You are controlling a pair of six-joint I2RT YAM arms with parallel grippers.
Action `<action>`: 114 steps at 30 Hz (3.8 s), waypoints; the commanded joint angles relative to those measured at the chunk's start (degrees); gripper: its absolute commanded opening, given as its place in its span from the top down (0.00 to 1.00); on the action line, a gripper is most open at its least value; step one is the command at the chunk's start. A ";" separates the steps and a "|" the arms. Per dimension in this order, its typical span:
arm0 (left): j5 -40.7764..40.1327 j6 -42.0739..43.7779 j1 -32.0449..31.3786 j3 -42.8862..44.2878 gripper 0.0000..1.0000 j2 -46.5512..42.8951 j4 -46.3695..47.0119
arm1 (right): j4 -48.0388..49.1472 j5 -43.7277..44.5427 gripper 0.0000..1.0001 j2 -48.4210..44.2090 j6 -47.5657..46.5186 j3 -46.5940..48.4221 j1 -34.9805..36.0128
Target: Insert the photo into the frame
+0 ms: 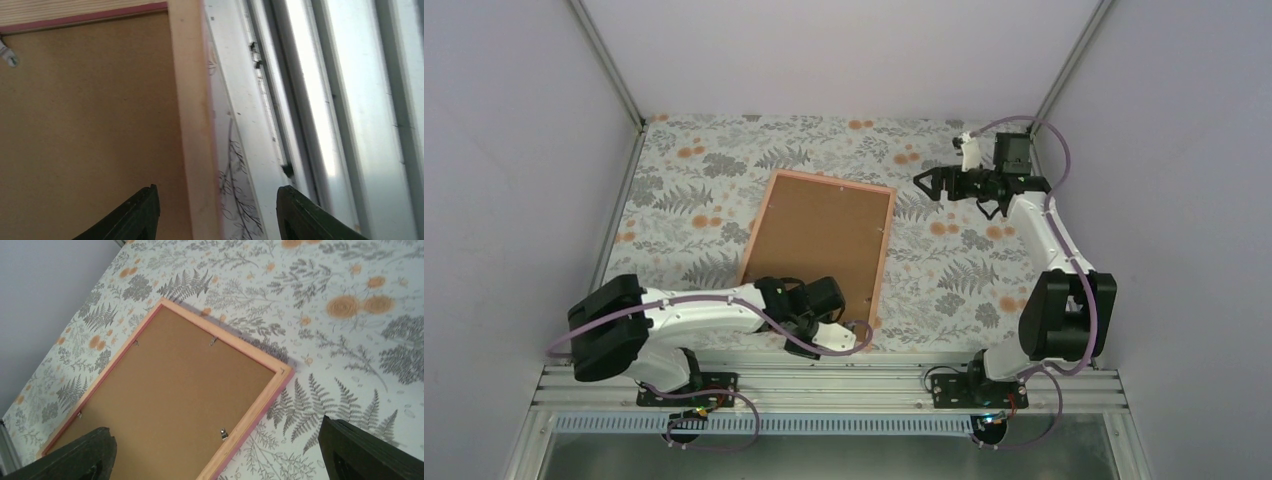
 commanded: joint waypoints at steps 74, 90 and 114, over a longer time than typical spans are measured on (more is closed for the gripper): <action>9.16 -2.98 8.21 14.69 0.98 0.60 8.96 | 29.03 -39.02 0.51 19.27 39.34 -20.51 8.69; 5.77 -1.23 18.51 16.51 0.25 -6.78 5.23 | 22.06 -39.08 0.88 12.02 36.75 -15.77 7.30; 16.21 -23.68 54.67 31.01 0.00 -9.31 7.02 | -22.10 4.23 0.97 4.54 -11.07 37.14 8.73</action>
